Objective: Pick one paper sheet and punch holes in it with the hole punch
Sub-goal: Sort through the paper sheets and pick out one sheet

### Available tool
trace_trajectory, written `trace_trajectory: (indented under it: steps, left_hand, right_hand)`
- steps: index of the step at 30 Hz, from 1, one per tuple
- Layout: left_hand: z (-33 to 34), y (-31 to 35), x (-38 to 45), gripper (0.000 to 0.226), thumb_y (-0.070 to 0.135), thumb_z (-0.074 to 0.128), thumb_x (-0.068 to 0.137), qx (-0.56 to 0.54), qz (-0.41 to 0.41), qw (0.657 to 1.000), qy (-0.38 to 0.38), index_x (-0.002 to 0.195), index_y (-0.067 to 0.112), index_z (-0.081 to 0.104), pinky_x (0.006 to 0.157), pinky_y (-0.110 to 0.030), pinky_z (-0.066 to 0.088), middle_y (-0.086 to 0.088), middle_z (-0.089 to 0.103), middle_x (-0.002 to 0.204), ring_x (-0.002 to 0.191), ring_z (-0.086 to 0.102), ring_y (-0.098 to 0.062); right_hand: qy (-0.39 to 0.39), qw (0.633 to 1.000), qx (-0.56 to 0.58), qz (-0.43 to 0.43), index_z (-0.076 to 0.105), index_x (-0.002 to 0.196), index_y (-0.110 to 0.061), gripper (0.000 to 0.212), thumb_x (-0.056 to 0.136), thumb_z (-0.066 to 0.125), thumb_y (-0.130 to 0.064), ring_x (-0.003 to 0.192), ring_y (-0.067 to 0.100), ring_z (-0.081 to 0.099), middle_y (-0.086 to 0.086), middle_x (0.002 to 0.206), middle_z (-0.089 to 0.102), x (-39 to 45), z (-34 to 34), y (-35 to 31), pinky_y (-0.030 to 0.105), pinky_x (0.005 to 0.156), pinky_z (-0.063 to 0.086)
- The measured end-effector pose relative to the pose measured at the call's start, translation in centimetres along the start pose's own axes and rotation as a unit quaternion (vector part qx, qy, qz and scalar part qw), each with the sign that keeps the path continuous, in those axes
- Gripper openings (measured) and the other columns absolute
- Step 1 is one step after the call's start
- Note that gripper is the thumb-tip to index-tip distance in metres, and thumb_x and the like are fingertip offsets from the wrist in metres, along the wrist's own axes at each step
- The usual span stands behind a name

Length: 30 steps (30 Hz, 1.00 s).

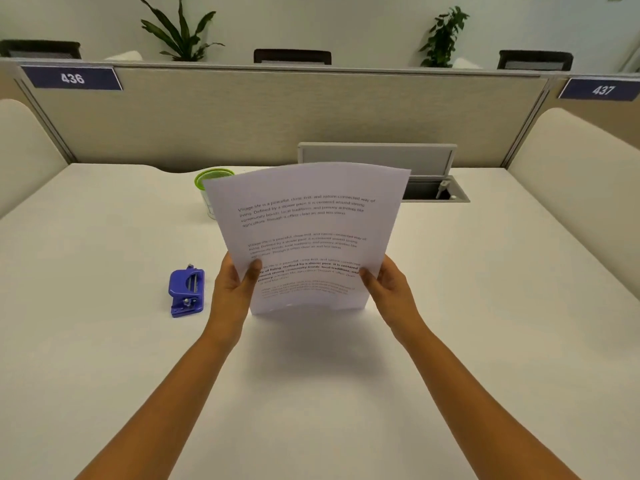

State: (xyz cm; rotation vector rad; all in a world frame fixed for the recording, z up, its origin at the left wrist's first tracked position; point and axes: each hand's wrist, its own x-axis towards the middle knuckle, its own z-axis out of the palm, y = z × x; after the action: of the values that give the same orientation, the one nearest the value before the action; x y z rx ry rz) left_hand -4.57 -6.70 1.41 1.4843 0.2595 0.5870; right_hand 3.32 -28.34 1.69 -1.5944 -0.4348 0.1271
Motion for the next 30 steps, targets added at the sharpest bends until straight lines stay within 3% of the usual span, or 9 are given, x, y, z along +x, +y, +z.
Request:
trace_trajectory:
  steps: [6,10,15,19,20,22,24,27,30]
  left_hand:
    - [0.4,0.9,0.6,0.021,0.025,0.046,0.094,0.018,0.005,1.0,0.011,0.1,0.043,0.055,0.061,-0.012,0.052,0.027,0.068,0.088,0.084,0.066,0.003]
    - [0.3,0.5,0.5,0.021,0.028,0.05,0.09,0.022,-0.011,1.0,0.01,0.103,0.043,0.054,0.062,-0.015,0.055,0.026,0.067,0.092,0.086,0.066,0.0]
    - [-0.2,-2.3,-1.1,0.023,0.027,0.05,0.09,0.026,-0.065,0.997,-0.021,0.109,0.04,0.056,0.075,-0.02,0.054,0.017,0.067,0.104,0.096,0.064,-0.004]
    - [-1.3,-5.3,-2.2,0.028,0.023,0.052,0.092,0.084,-0.139,0.986,-0.044,0.119,0.021,0.057,0.091,-0.045,0.048,0.0,0.066,0.114,0.104,0.06,-0.032]
    - [-1.6,-5.9,-2.3,0.026,0.021,0.053,0.092,0.09,-0.152,0.983,-0.043,0.117,0.021,0.058,0.088,-0.044,0.049,-0.001,0.066,0.113,0.106,0.06,-0.033]
    - [-2.1,-6.4,-2.2,0.021,0.018,0.055,0.091,0.069,-0.173,0.982,-0.045,0.109,0.024,0.061,0.078,-0.029,0.053,0.004,0.068,0.107,0.106,0.062,-0.025]
    - [-2.3,-6.5,-1.9,0.019,0.018,0.056,0.09,0.059,-0.196,0.978,-0.049,0.104,0.029,0.062,0.074,-0.027,0.055,0.006,0.068,0.107,0.101,0.065,-0.017]
    - [-2.0,-6.6,-1.8,0.02,0.015,0.056,0.09,0.054,-0.211,0.975,-0.045,0.103,0.03,0.062,0.072,-0.031,0.057,0.002,0.068,0.11,0.092,0.067,-0.008]
    - [-0.6,-6.7,-2.4,0.023,0.011,0.055,0.09,0.049,-0.2,0.978,-0.027,0.11,0.023,0.059,0.084,-0.033,0.054,-0.001,0.066,0.113,0.099,0.065,-0.013]
  right_hand:
    - [0.003,1.0,-0.003,-0.01,0.051,0.103,-0.038,0.025,0.098,0.044,-0.014,0.096,0.007,0.062,-0.01,0.102,0.063,0.6,-0.1,-0.9,0.021,0.078,0.054]
    - [0.003,1.0,0.016,-0.002,0.051,0.108,-0.035,0.025,0.096,0.047,-0.014,0.096,-0.001,0.063,-0.015,0.106,0.063,0.6,-0.2,-0.5,0.015,0.074,0.054]
    - [0.004,0.999,-0.004,0.039,0.054,0.111,-0.031,0.021,0.096,0.049,-0.018,0.098,-0.005,0.062,-0.014,0.11,0.064,-0.3,-0.3,2.0,0.009,0.076,0.051]
    - [-0.035,0.988,-0.102,0.111,0.061,0.115,-0.014,0.023,0.093,0.054,-0.02,0.106,0.023,0.063,0.006,0.114,0.067,-1.1,-0.7,5.1,0.035,0.091,0.051]
    - [-0.034,0.986,-0.108,0.124,0.063,0.111,-0.014,0.02,0.092,0.057,-0.019,0.104,0.023,0.064,0.006,0.11,0.069,-1.2,-0.9,5.6,0.033,0.09,0.05]
    - [-0.028,0.984,-0.099,0.145,0.065,0.102,-0.023,0.014,0.089,0.061,-0.019,0.093,0.01,0.067,-0.001,0.103,0.071,-1.2,-1.3,6.2,0.014,0.078,0.052]
    - [-0.015,0.983,-0.077,0.165,0.065,0.093,-0.03,0.011,0.085,0.066,-0.022,0.081,-0.003,0.067,-0.006,0.098,0.072,-0.7,-1.6,6.2,0.007,0.069,0.049]
    - [0.034,0.977,0.027,0.211,0.067,0.097,-0.021,0.016,0.081,0.071,-0.02,0.084,0.011,0.07,-0.003,0.094,0.075,-0.3,-2.0,6.5,0.023,0.077,0.055]
    - [0.06,0.951,0.163,0.255,0.062,0.107,-0.011,0.023,0.084,0.066,-0.011,0.074,0.014,0.07,0.002,0.091,0.073,-0.1,-2.0,6.6,0.025,0.067,0.058]
